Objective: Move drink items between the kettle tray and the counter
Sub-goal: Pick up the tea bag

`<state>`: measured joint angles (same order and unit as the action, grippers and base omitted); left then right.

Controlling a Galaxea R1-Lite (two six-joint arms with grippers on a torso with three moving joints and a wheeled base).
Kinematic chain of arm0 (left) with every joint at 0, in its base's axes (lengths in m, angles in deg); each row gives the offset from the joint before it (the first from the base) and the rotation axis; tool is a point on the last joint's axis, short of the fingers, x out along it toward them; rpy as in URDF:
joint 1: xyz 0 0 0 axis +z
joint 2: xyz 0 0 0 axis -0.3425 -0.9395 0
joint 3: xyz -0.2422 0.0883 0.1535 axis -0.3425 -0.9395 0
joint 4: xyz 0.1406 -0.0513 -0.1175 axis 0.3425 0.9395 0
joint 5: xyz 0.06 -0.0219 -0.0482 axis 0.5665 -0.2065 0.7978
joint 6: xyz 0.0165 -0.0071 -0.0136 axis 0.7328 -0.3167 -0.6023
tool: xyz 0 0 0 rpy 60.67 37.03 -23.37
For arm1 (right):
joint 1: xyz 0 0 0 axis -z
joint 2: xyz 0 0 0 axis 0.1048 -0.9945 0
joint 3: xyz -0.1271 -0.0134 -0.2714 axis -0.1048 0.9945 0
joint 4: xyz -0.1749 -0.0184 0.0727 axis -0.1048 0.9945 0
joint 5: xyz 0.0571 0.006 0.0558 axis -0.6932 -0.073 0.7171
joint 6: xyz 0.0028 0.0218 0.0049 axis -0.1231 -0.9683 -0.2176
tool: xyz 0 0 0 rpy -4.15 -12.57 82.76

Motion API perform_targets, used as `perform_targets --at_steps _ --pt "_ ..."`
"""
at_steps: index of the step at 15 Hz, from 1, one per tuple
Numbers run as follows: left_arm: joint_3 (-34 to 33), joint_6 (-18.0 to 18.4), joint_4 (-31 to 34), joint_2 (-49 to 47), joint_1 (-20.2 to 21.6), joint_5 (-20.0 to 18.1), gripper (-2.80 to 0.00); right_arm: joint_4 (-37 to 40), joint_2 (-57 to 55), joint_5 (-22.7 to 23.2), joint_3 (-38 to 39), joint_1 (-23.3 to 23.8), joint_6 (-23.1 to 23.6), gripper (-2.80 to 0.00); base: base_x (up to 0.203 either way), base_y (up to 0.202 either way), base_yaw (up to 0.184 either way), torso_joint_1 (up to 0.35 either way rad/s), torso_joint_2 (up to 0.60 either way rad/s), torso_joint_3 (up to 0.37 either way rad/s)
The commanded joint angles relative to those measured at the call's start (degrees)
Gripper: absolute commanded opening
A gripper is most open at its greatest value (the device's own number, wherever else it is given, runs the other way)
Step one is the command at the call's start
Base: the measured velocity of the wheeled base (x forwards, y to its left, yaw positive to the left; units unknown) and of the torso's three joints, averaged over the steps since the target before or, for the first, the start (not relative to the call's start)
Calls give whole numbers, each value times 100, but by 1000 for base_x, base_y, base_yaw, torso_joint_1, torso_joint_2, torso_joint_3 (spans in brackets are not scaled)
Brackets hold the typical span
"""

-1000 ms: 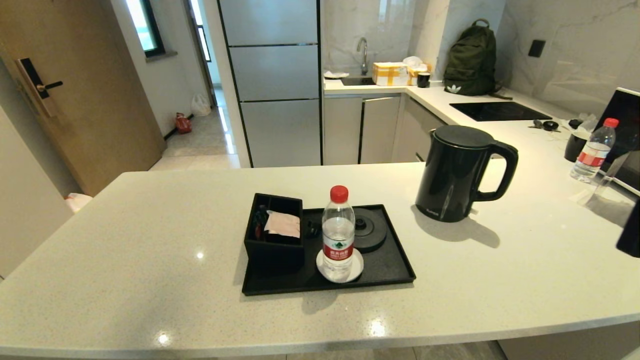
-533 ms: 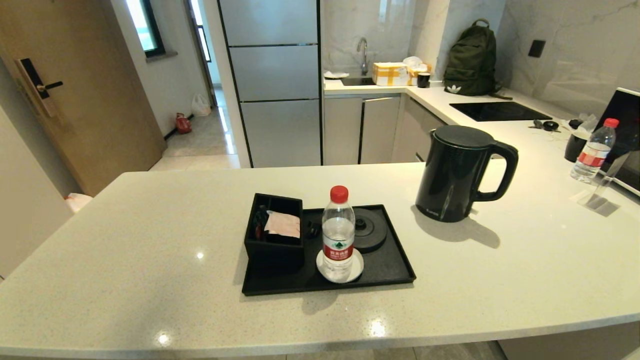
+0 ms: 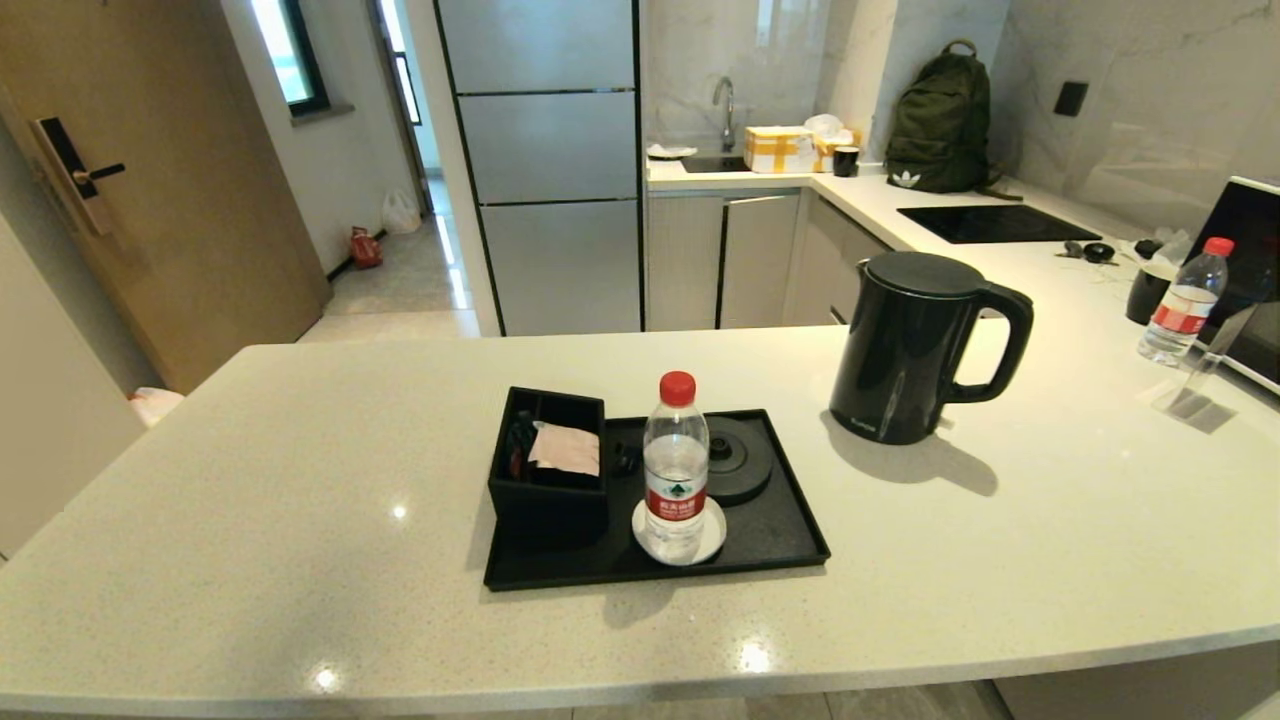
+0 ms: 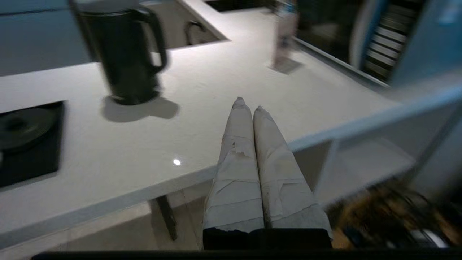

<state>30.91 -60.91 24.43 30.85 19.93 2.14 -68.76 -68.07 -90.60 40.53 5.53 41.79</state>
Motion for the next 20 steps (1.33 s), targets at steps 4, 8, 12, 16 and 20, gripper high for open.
perform_targets --at_steps 4,8,12,16,20 --pt "-1 -2 0 -7 1 0 -280 -2527 333 1485 2886 29 -61 -280 0 0 0 0 0 0" --pt "-1 -2 0 -7 1 0 -280 -1989 326 1946 2766 31 -232 -280 0 0 0 0 0 0" --pt "-1 6 0 -7 1 0 -280 -1912 328 1949 2789 31 276 -280 0 0 0 0 0 0" --pt "-1 6 0 -7 1 0 -280 -1974 328 1916 2832 31 43 -280 0 0 0 0 0 0" --pt "8 279 26 -7 -8 -35 -280 -2070 328 1887 2851 31 -155 -280 0 0 0 0 0 0"
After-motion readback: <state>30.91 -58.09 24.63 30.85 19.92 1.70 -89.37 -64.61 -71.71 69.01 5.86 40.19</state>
